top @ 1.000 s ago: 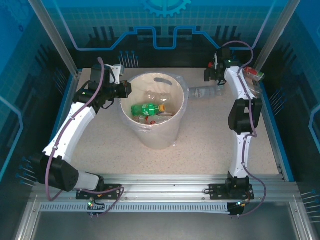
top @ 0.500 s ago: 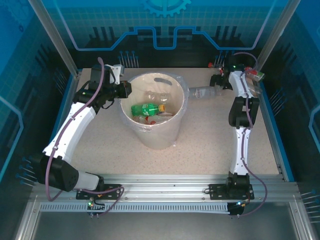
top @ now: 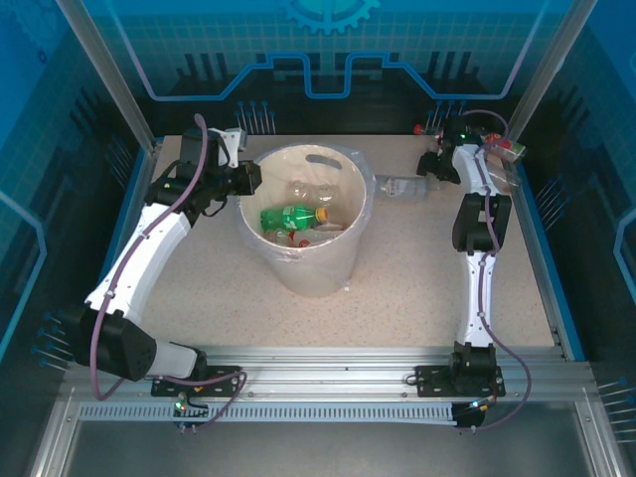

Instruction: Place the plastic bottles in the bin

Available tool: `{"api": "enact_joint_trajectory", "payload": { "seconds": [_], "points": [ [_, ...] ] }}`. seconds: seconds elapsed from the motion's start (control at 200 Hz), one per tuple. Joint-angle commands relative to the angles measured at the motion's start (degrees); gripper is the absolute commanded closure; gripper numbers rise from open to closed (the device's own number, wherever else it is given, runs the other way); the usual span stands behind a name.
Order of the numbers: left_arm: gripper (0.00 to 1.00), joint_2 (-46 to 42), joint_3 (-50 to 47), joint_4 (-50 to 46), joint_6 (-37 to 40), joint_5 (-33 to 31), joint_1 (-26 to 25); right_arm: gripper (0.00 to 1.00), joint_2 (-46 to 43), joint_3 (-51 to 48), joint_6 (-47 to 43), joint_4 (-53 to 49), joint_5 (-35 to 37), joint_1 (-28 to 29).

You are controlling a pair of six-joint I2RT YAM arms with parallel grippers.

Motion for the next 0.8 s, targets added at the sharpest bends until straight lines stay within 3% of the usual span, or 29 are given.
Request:
{"api": "enact_joint_trajectory", "payload": {
  "seconds": [0.0, 0.135, 0.285, 0.615, 0.795],
  "points": [
    [1.0, 0.41, -0.89, -0.37, -3.0, 2.94, -1.03, 0.23, -0.98, -0.09, 0.42, -0.24, -0.71, -0.45],
    [1.0, 0.32, -0.77, -0.47, -2.83, 2.76, -1.04, 0.34, -4.26, -1.82, 0.33, 0.56, -1.23, -0.45],
    [1.0, 0.54, -0.73, -0.63, -2.82, 2.84, -1.04, 0.38, -8.76, -3.7, -0.38, 1.46, -1.38, -0.28],
    [1.0, 0.59, -0.5, -0.73, -2.84, 3.37, -1.04, 0.39, -18.41, -3.04, -4.81, -5.8, -6.56, 1.7],
    [1.0, 0.89, -0.43, -0.81, -3.08, 3.93, -1.1, 0.44, -29.16, -6.9, -5.7, -5.45, -11.54, 5.56]
  ]
}}
